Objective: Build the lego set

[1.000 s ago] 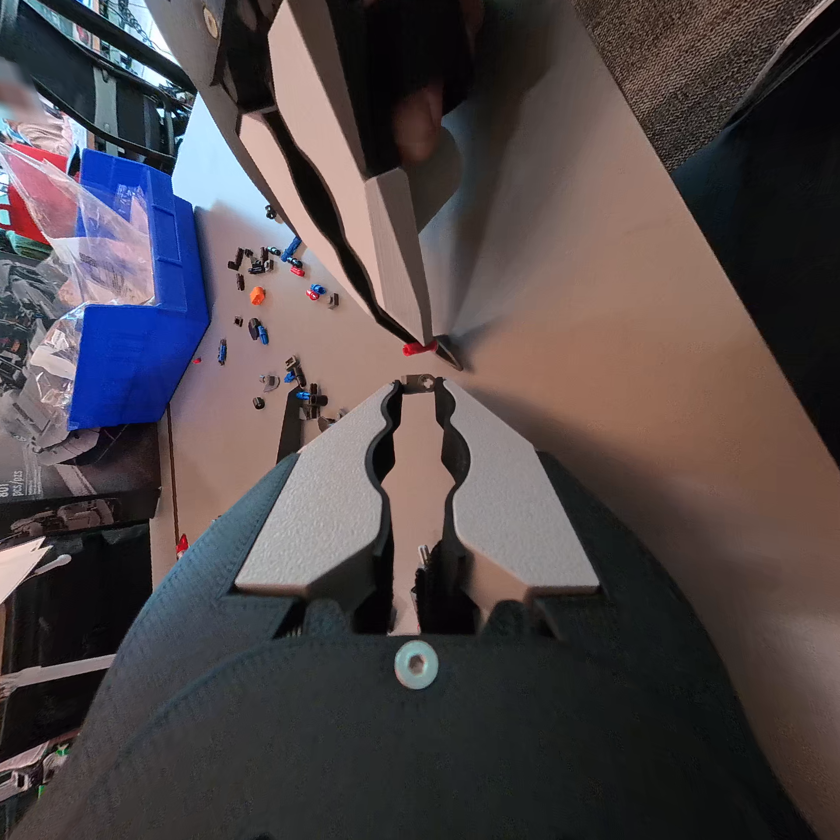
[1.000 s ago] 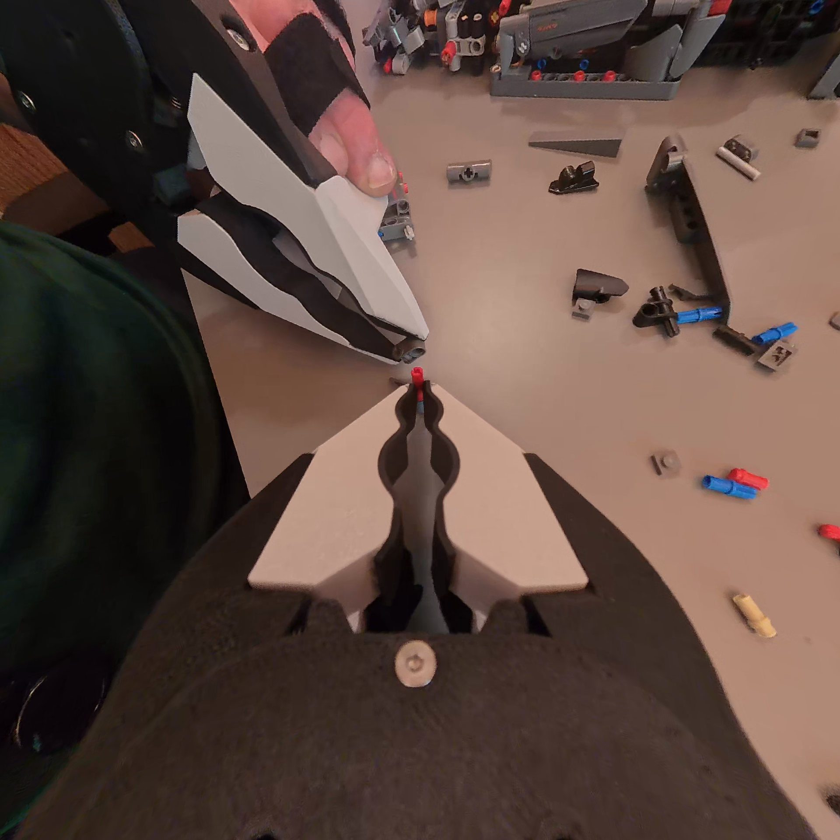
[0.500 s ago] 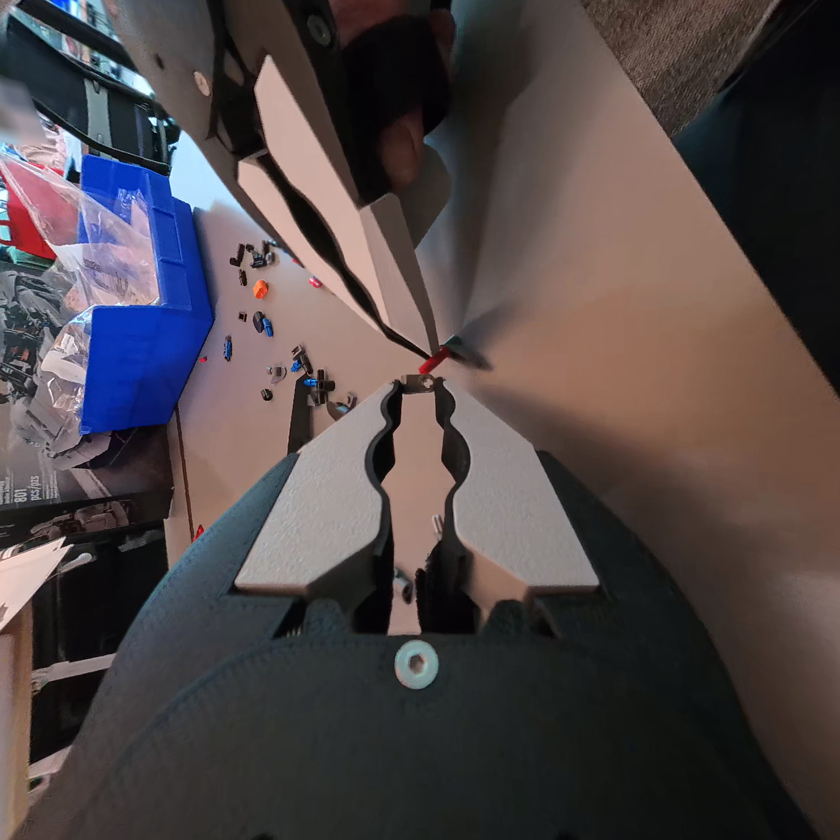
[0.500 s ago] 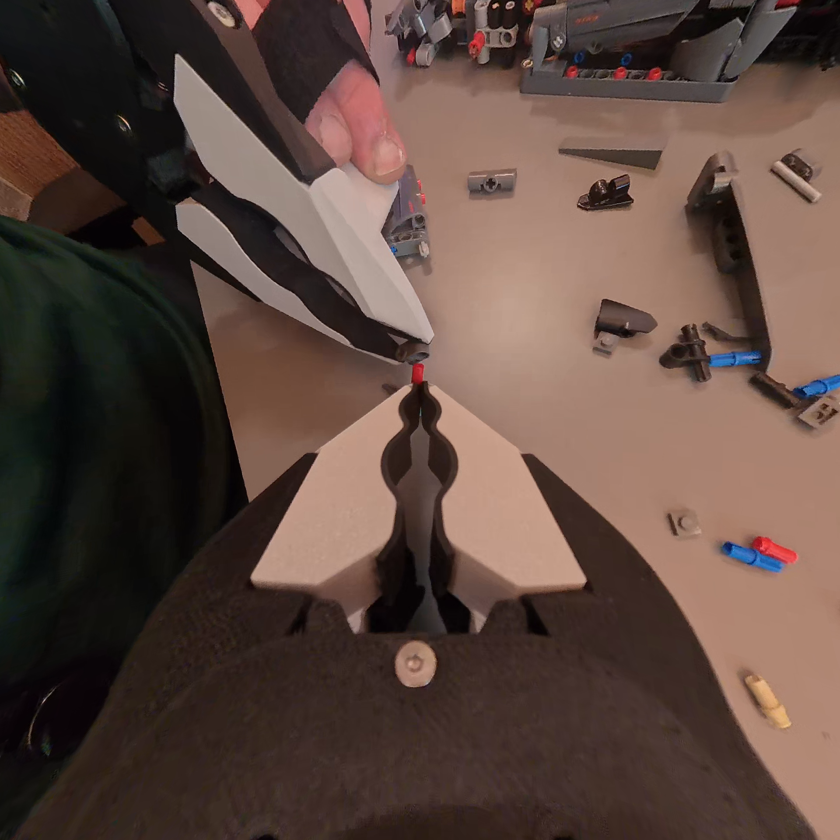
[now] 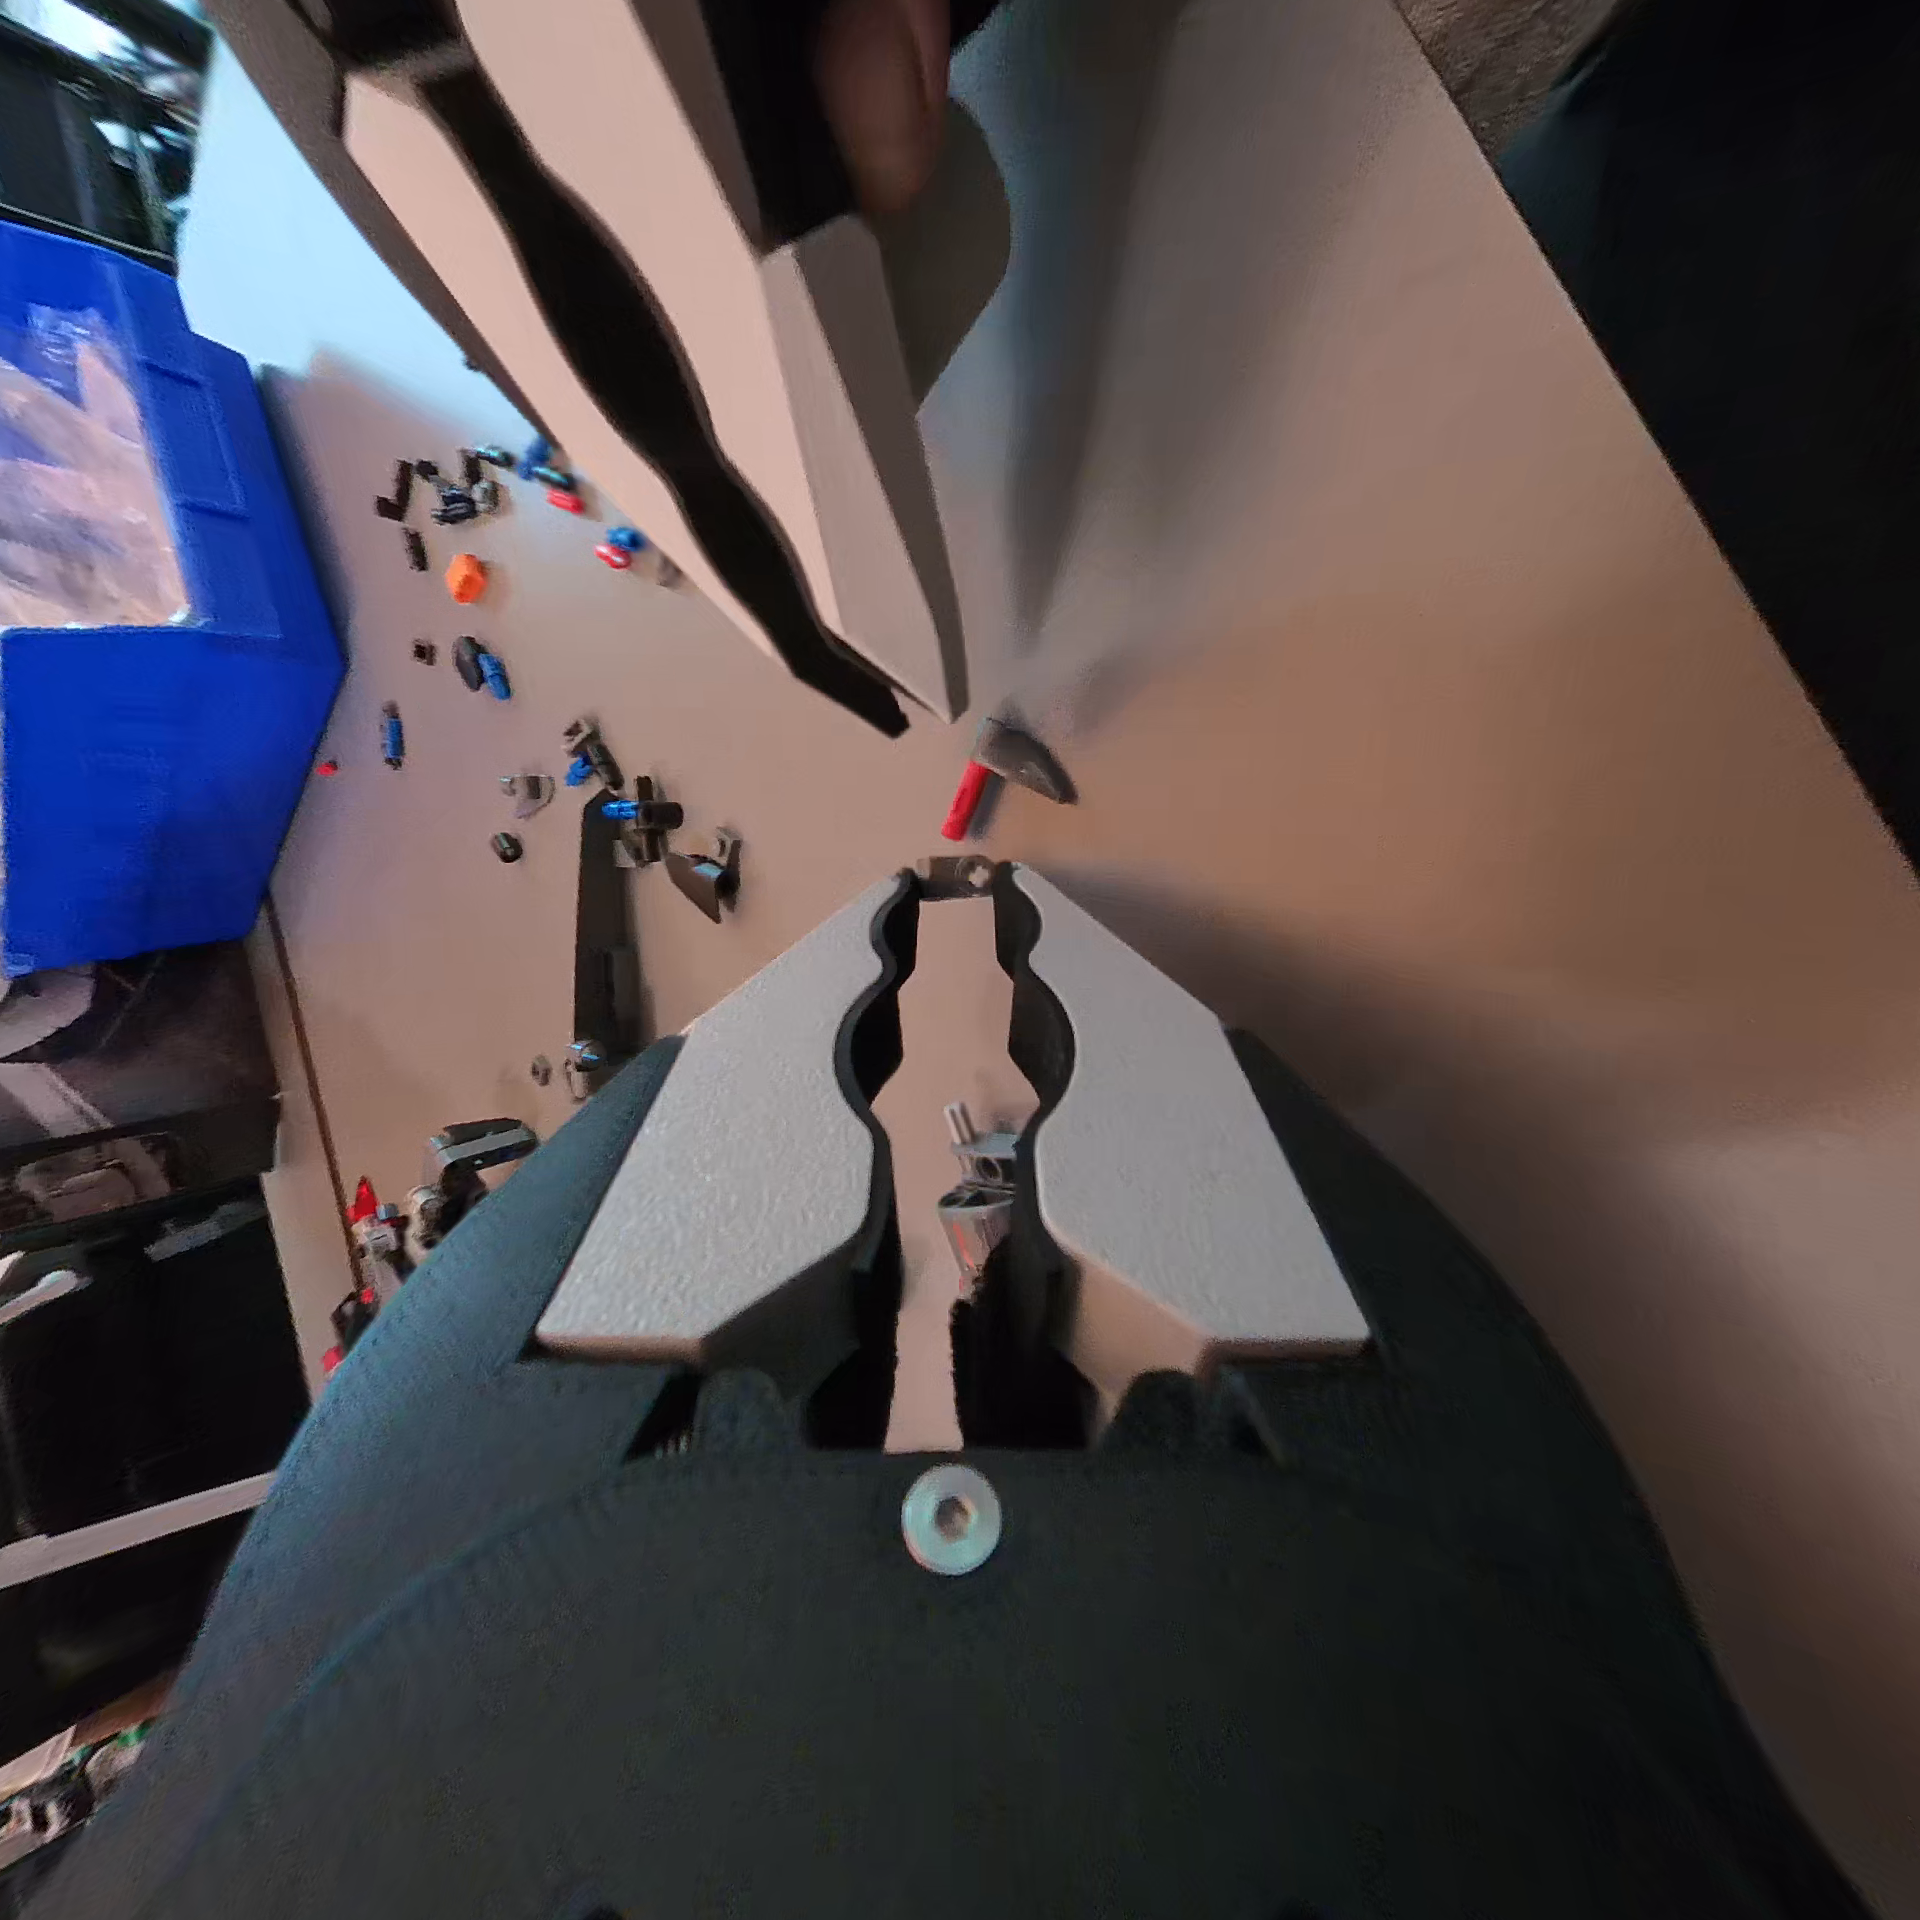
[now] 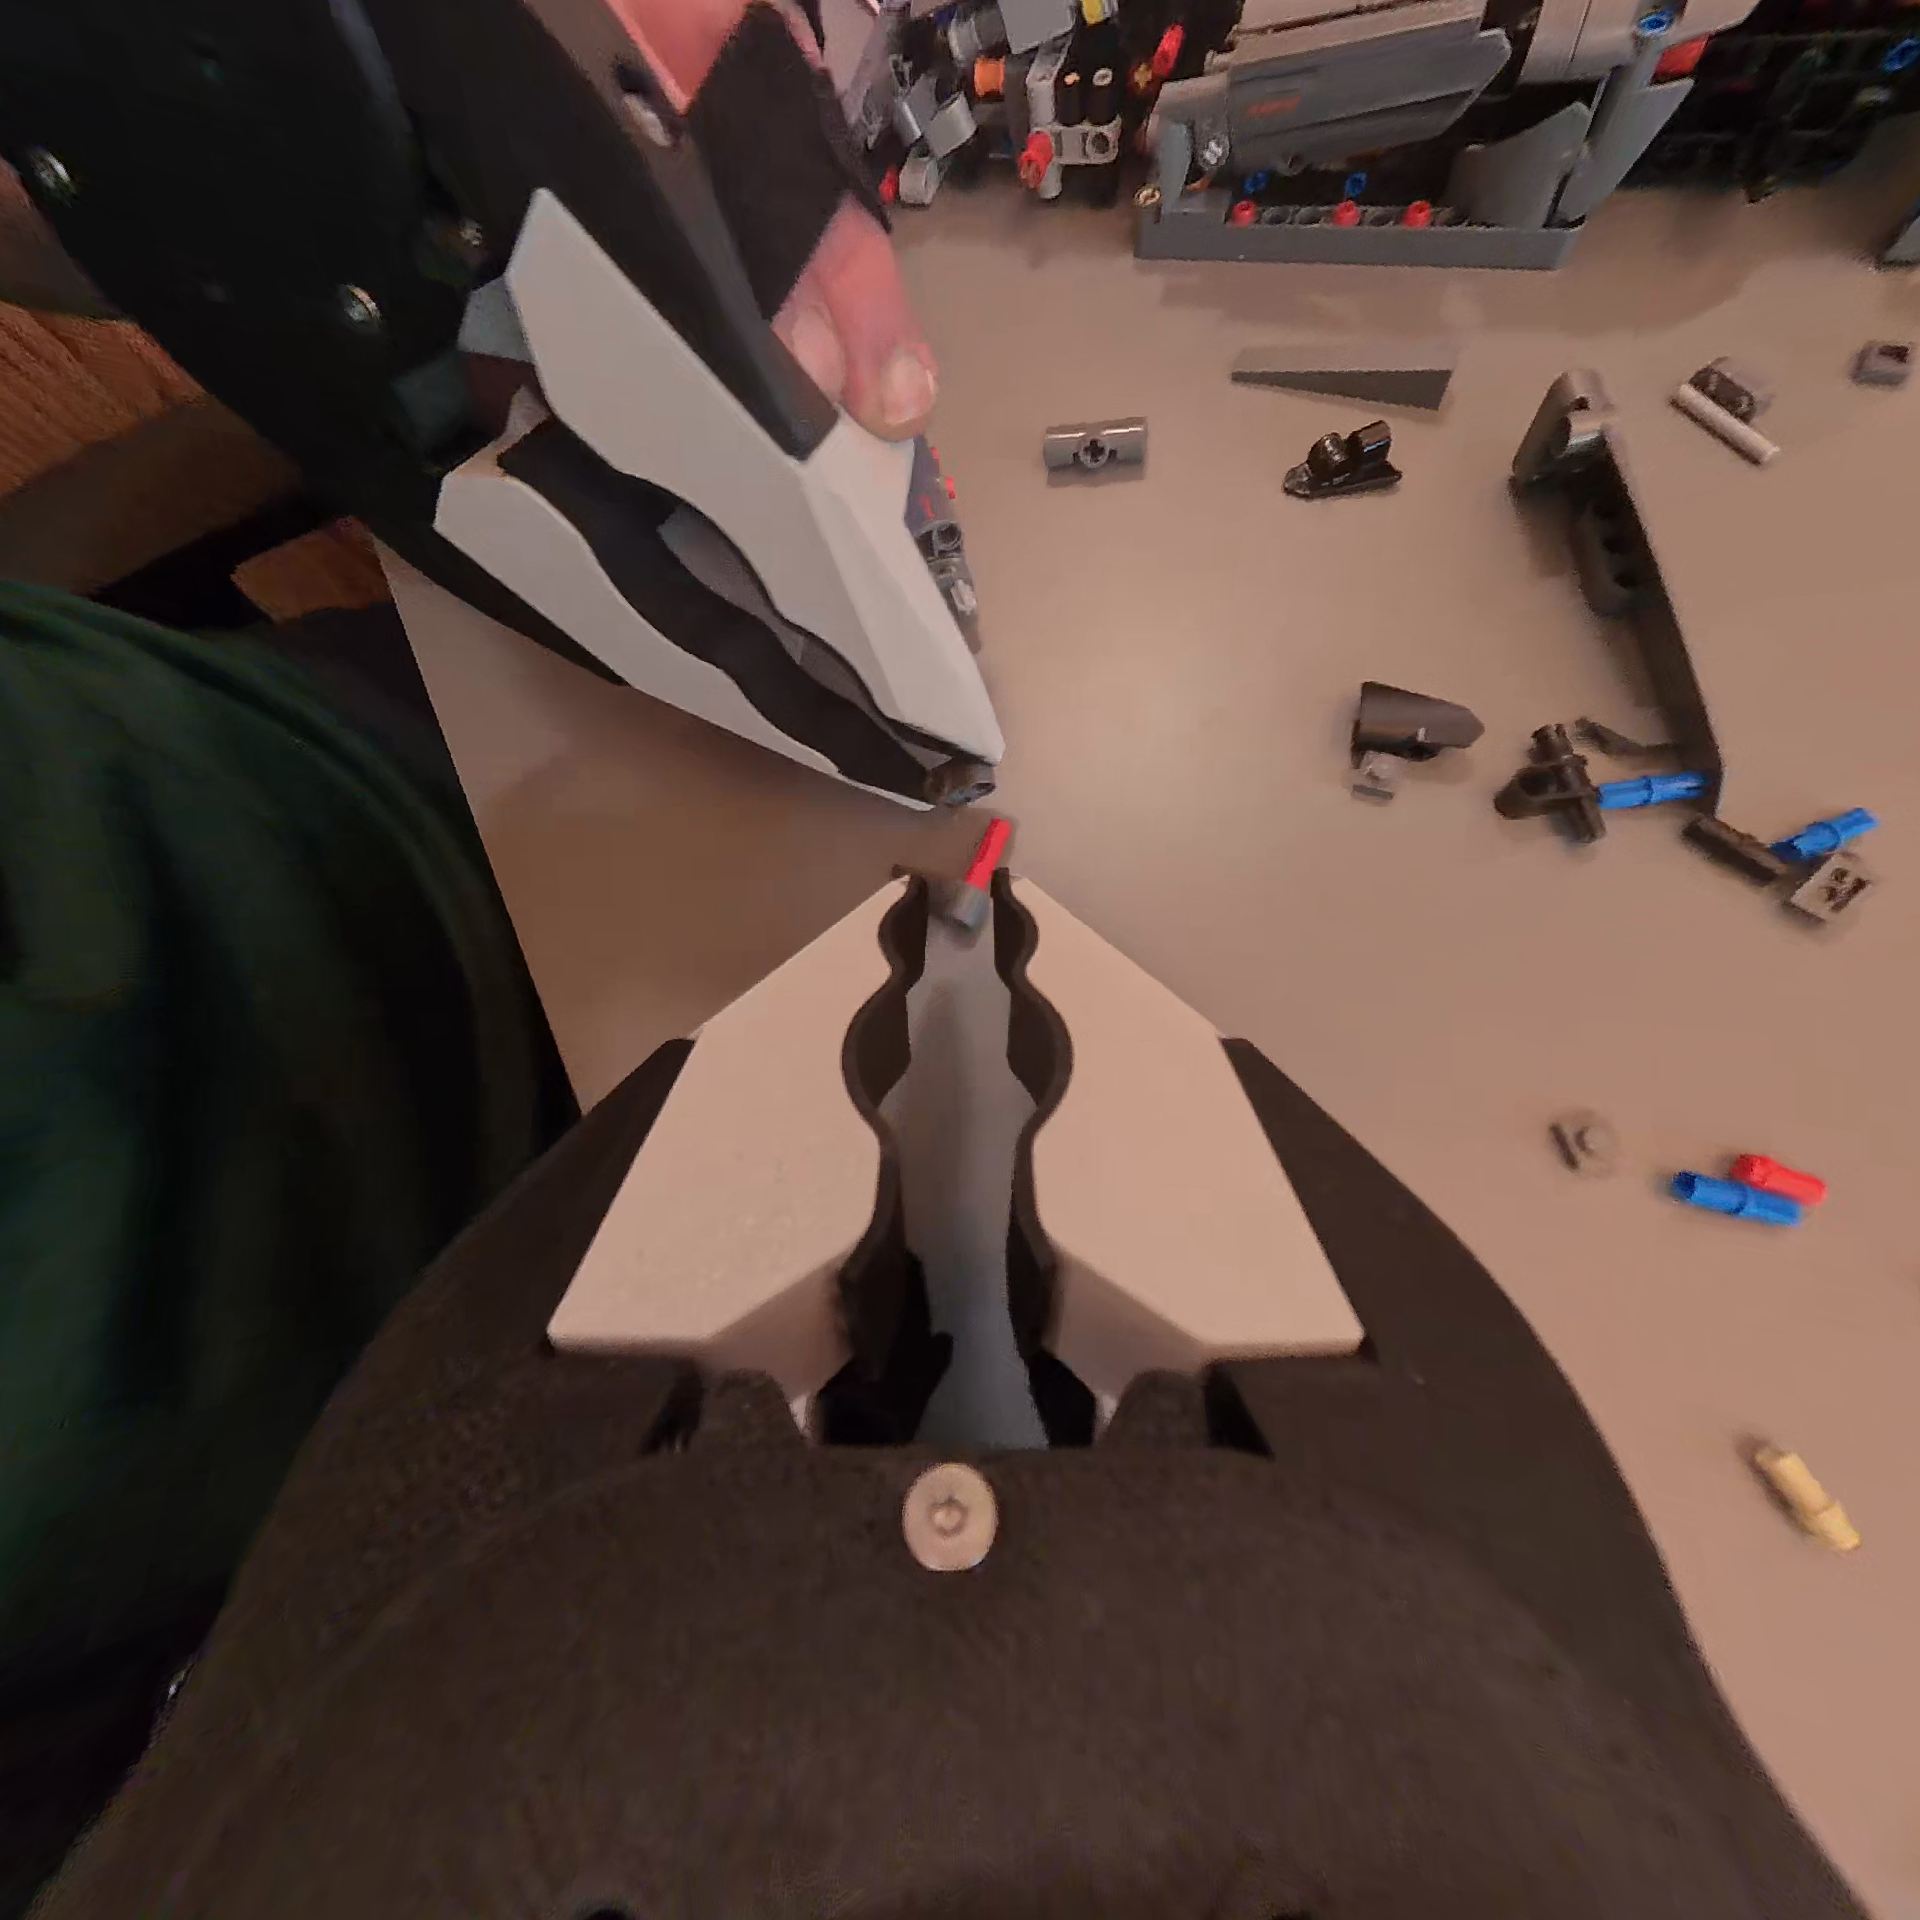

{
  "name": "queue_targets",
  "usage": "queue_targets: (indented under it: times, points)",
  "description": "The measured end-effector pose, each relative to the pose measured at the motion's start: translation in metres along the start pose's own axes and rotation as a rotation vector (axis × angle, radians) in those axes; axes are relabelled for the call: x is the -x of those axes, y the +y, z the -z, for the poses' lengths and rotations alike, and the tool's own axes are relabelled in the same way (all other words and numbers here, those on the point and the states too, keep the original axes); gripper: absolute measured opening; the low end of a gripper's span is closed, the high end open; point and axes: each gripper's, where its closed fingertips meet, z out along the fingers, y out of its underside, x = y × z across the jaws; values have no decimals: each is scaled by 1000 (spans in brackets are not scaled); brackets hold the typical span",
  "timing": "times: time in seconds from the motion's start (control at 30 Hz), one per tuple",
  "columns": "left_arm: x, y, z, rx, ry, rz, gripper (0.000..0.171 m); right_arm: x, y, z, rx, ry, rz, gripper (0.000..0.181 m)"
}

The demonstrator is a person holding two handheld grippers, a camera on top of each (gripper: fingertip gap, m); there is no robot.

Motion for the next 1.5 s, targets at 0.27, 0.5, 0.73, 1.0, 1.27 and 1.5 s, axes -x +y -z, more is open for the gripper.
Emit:
queue_targets:
  times: [0.27,0.5,0.73,1.0,1.27,1.5]
  points:
    - [-2,2,-4,7,82,18,13,-3,6,-13,0,101,-56,6]
    - [-4,2,-3,-3,154,69,12,-5,11,-13,36,66,-41,6]
    - [-2,5,-4,6,166,57,12,1,9,-17,57,-10,-17,5]
    - [-3,5,-3,-13,168,33,12,-1,9,-17,98,-52,-2,5]
    - [-1,6,-2,-36,121,7,12,-2,8,-18,113,-91,-30,5]
    - [-3,7,0,-39,130,-6,12,-3,7,-19,115,-104,-37,5]
